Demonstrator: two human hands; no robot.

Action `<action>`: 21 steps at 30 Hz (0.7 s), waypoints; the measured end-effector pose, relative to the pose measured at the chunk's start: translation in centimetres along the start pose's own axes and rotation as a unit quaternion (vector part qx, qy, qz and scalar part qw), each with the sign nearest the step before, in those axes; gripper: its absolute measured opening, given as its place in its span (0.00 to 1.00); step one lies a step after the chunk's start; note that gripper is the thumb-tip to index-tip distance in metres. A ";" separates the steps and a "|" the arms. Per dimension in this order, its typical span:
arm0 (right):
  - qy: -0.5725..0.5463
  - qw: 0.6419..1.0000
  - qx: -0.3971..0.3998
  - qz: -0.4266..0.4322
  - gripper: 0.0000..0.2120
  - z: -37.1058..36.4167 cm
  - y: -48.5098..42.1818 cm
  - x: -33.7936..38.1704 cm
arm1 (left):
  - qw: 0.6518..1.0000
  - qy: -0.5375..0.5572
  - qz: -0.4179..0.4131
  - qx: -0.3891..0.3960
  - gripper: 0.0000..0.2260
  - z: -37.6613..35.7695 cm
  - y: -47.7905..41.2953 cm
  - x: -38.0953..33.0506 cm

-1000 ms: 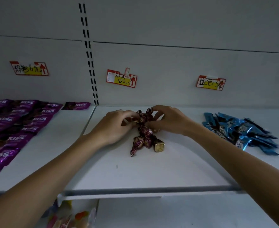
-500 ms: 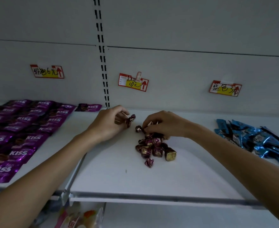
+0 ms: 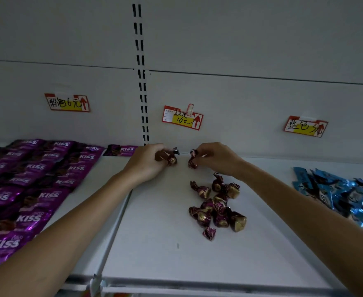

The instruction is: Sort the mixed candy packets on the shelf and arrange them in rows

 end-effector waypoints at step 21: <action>0.021 0.998 -0.058 0.013 0.06 -0.3 -1.5 0.4 | 0.998 0.005 -0.041 0.042 0.13 -0.4 -2.0 0.3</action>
Point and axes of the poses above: each hand's wrist, its own y-axis away from the middle knuckle, its own z-axis out of the back of the hand, x = y × z, the point moved 4 cm from there along -y, towards the middle knuckle, and after that the axes turned 7 degrees about y, right-handed, at the moved point
